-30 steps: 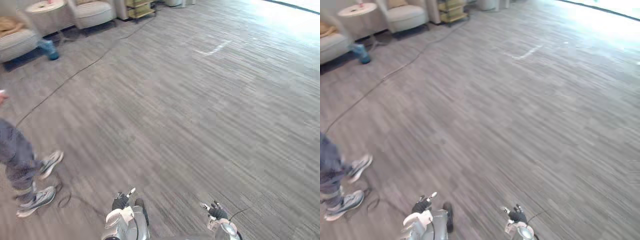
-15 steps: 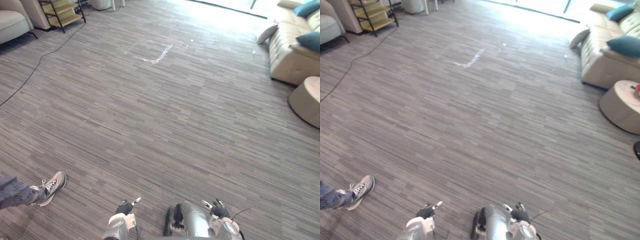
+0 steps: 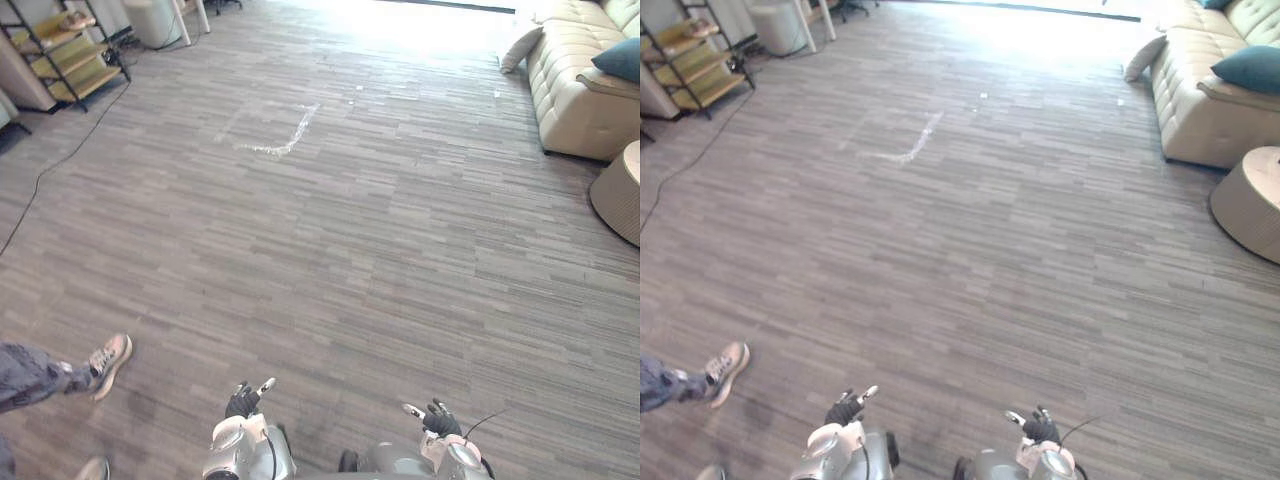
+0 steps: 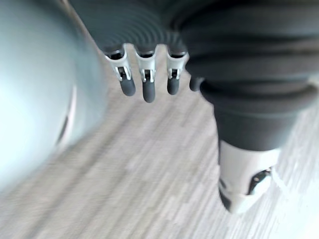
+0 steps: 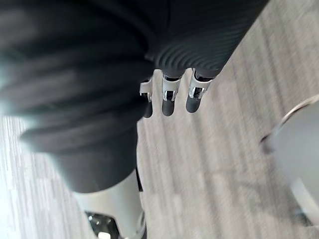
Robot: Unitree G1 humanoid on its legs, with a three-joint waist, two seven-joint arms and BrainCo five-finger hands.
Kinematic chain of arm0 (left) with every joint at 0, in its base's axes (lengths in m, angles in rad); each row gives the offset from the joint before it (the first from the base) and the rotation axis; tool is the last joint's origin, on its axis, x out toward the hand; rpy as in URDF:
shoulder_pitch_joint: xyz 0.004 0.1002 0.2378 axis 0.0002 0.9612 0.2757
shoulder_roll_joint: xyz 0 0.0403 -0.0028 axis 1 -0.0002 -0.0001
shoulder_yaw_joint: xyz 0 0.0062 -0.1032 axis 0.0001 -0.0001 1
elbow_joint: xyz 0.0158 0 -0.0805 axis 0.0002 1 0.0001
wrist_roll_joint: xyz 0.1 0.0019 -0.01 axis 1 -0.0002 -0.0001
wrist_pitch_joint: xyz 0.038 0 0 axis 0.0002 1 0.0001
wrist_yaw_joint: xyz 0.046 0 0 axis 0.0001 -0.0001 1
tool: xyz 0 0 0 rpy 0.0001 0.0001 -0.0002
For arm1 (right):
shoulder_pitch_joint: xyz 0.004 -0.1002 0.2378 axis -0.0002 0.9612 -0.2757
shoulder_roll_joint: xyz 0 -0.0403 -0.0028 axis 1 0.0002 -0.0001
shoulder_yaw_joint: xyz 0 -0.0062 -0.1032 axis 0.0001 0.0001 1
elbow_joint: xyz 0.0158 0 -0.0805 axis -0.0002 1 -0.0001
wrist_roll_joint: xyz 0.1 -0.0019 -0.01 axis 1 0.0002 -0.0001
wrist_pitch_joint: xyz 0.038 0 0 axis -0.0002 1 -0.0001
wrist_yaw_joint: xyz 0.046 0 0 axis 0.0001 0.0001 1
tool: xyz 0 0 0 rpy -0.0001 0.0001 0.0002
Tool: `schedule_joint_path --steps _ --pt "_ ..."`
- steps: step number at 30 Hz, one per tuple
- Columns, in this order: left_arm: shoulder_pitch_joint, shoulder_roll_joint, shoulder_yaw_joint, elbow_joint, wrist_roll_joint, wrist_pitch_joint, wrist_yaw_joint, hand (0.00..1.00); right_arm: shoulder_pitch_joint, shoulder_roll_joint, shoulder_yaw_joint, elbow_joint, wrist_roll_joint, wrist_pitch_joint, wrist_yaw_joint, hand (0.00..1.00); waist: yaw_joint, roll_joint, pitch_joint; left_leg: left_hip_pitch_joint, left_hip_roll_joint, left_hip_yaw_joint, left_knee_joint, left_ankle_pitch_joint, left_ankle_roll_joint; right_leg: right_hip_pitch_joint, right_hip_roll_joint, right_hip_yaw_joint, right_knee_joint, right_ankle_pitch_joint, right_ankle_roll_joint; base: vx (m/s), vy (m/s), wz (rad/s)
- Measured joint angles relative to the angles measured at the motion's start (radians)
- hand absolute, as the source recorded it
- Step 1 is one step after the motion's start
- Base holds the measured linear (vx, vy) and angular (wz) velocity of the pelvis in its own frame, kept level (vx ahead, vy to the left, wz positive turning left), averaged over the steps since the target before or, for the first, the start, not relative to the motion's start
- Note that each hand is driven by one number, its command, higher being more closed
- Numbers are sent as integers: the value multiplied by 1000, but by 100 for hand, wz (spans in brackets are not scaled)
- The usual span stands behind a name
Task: Pick up cushions and gather them together orderly.
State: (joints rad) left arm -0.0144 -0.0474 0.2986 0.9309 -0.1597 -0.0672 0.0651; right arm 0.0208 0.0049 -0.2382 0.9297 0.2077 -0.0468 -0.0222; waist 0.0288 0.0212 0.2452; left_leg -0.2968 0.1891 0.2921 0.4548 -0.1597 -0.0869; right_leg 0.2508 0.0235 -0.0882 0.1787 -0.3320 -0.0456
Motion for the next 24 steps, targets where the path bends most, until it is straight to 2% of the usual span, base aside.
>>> schedule_joint_path --steps 1,2,3,4,5,6,7,8,9,10,11,12,13,14,15,16,17,18,19,20,21,22,23,24 --pt "5 7 -2 -1 -1 -6 1 0 2 -1 -1 12 -1 1 0 0 17 -4 -13 -11 -27 -28 -128 48 2 43 -17 35 -29 -26 22 695 295 -99" --pt "21 13 -2 -10 0 -9 2 0 20 5 0 30 -1 3 0 0 33 -36 -47 -7 -64 -26 -113 144 26 65 -58 77 -31 -47 54 892 359 -112" --pt "26 29 0 -6 1 -9 3 0 28 27 6 29 -2 5 -1 0 38 -63 -76 -6 -87 -11 -88 150 67 44 -96 101 26 -60 78 958 376 -90" --pt "25 51 1 12 1 -7 5 0 41 44 6 26 -4 5 0 0 27 -102 -97 15 -112 32 -58 91 93 -34 -143 123 218 -48 107 820 304 -48" --pt "23 54 0 15 0 -7 6 0 45 45 7 26 -5 5 0 0 28 -107 -96 30 -116 38 -54 73 94 -69 -149 128 297 -30 132 770 324 -43" --pt "20 64 0 28 -2 -5 12 0 42 47 7 19 -6 2 3 0 27 -120 -88 98 -126 61 -62 21 100 -191 -168 140 590 105 194 577 257 -41" --pt "15 69 0 36 -2 -2 13 0 35 47 8 22 -8 0 3 0 25 -119 -76 145 -135 66 -76 5 100 -244 -180 138 728 159 208 673 272 -43" --pt "7 69 -2 56 -2 10 16 0 38 39 7 15 -9 -5 3 0 19 -107 -66 236 -143 65 -106 -22 110 -300 -182 113 870 166 207 620 214 -33" --pt "6 61 -12 78 -2 16 17 0 47 28 11 -13 -10 -6 3 0 15 -86 -58 345 -143 68 -162 -35 113 -348 -183 56 929 142 180 571 188 -28" --pt "6 57 -22 84 -1 16 17 0 55 25 12 -23 -10 -9 4 0 13 -81 -61 387 -143 75 -191 -37 115 -381 -184 25 933 130 171 534 167 -26" --pt "3 47 -41 84 -1 16 17 0 65 24 11 -53 -9 -19 5 0 7 -66 -66 457 -143 77 -250 -49 116 -465 -196 -62 911 107 144 532 142 -6" --pt "-6 40 -54 95 0 16 15 0 65 25 -1 -74 -9 -25 4 0 -12 -63 -67 514 -146 74 -301 -71 93 -549 -218 -155 847 93 129 553 124 3" --pt "-10 37 -56 104 1 18 14 0 64 25 -6 -78 -9 -25 5 0 -16 -64 -65 535 -147 74 -317 -76 87 -571 -223 -182 810 88 120 562 67 14" --pt "-12 28 -65 115 1 28 13 0 60 21 -22 -79 -10 -24 4 0 -27 -67 -58 592 -151 76 -352 -81 91 -607 -231 -243 678 86 97 669 -14 22" --pt "-17 26 -92 121 5 31 11 0 64 18 -34 -78 -9 -24 4 0 -35 -65 -51 632 -150 73 -370 -86 99 -623 -228 -295 505 120 83 669 -48 29" --pt "-19 23 -101 121 7 31 10 0 62 15 -39 -77 -9 -23 3 0 -38 -64 -48 652 -151 73 -378 -89 103 -628 -228 -308 421 146 80 700 -110 56" --pt "-18 15 -107 121 11 30 8 0 78 16 -58 -73 -3 -23 4 0 -43 -64 -48 688 -153 63 -391 -109 103 -634 -227 -313 272 209 77 665 -147 66" --pt "-9 2 -109 119 15 28 8 0 84 8 -74 -75 1 -24 3 0 -52 -54 -41 744 -150 36 -404 -132 98 -642 -220 -284 267 307 9 699 -165 59" --pt "-9 -1 -107 120 22 28 7 0 78 1 -72 -75 0 -22 3 0 -56 -57 -43 756 -150 26 -397 -133 97 -647 -217 -271 303 310 -8 704 -215 23" --pt "-12 -15 -88 120 29 28 -1 0 65 -11 -59 -74 -3 -21 5 0 -54 -26 -48 743 -120 21 -320 -126 88 -662 -210 -263 389 241 -37 674 -262 -14" --pt "-11 -17 -87 121 42 30 -9 0 54 -15 -67 -86 -5 -21 8 0 -53 6 -45 680 -77 2 -139 -106 55 -652 -192 -264 431 180 -54 795 -338 -31" --pt "-5 -17 -77 120 44 30 -10 0 51 -21 -77 -91 -9 -21 11 0 -53 33 -37 606 -34 -40 61 -43 -38 -621 -168 -263 436 139 -57 663 -277 -39" --pt "-2 -16 -62 116 46 31 -10 0 48 -29 -77 -91 -9 -21 11 0 -54 51 -33 535 -4 -92 233 56 -94 -591 -142 -262 431 113 -62 664 -201 -58" --pt "3 -14 -31 101 45 31 -9 0 39 -37 -72 -82 -9 -16 9 0 -51 68 -17 407 41 -142 520 116 -139 -514 -94 -246 404 76 -73 652 -126 -65"
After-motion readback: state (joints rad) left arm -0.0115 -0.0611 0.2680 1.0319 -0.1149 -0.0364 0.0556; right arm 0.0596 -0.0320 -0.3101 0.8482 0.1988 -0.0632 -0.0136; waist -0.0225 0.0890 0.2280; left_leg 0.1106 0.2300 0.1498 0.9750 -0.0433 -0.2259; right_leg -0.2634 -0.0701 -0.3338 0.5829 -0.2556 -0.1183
